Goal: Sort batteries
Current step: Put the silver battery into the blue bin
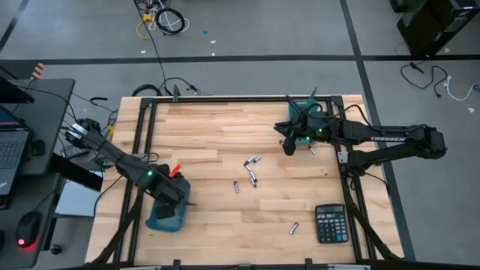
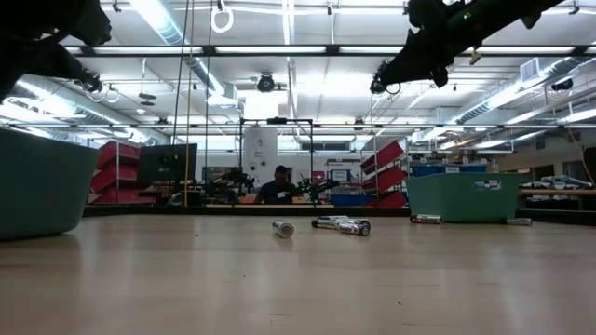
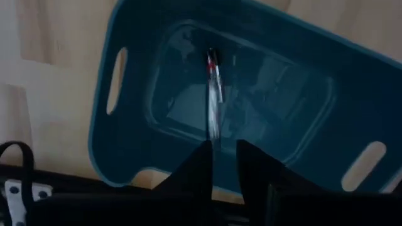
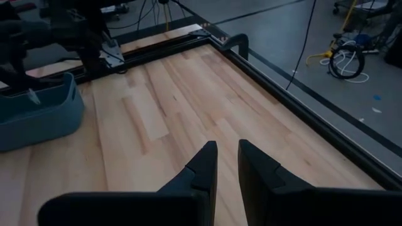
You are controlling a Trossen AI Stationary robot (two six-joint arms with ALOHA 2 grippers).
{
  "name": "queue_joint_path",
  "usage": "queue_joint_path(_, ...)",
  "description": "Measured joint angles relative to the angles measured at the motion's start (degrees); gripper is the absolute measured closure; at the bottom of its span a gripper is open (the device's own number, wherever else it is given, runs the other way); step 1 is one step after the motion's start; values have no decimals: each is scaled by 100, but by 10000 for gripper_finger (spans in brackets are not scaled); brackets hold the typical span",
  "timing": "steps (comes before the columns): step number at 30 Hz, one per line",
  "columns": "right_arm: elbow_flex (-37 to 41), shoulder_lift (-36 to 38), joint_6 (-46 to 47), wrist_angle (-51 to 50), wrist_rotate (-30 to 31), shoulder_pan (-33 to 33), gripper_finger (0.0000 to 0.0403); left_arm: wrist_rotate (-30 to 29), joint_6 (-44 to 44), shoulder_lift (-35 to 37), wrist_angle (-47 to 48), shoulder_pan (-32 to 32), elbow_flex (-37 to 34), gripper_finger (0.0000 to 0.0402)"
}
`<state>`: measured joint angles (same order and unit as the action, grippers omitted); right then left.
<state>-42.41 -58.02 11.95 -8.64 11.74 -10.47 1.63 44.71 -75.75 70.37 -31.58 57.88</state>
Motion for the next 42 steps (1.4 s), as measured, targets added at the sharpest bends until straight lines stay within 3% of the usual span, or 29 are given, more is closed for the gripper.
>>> queue_joint_path(8,0,0,-7,-7,1,1,353,238,-52,-2,-40,64,61,297)
queue_joint_path(14,0,0,6,-53,1,1,353,-161,-635,-2,-9,457,738,303)
queue_joint_path(17,0,0,6,-64,1,1,353,-927,-1398,0,-230,690,1149,309)
queue_joint_path(20,0,0,3,-50,3,1,353,-1865,-2781,4,-1243,932,1274,311)
queue_joint_path(23,0,0,-1,-48,3,1,353,-1874,-4519,-131,-2451,1251,1156,311)
queue_joint_path(28,0,0,5,-83,3,1,353,-1893,-5862,-819,-3538,1934,942,311)
queue_joint_path(32,0,0,-3,-102,3,1,353,-1555,-6508,-1507,-3633,2227,927,311)
queue_joint_path(39,0,0,10,-105,6,1,353,59,-6629,-2252,-4013,2657,923,311)
queue_joint_path(42,0,0,10,-140,6,1,353,172,-7034,-2378,-3976,2672,923,311)
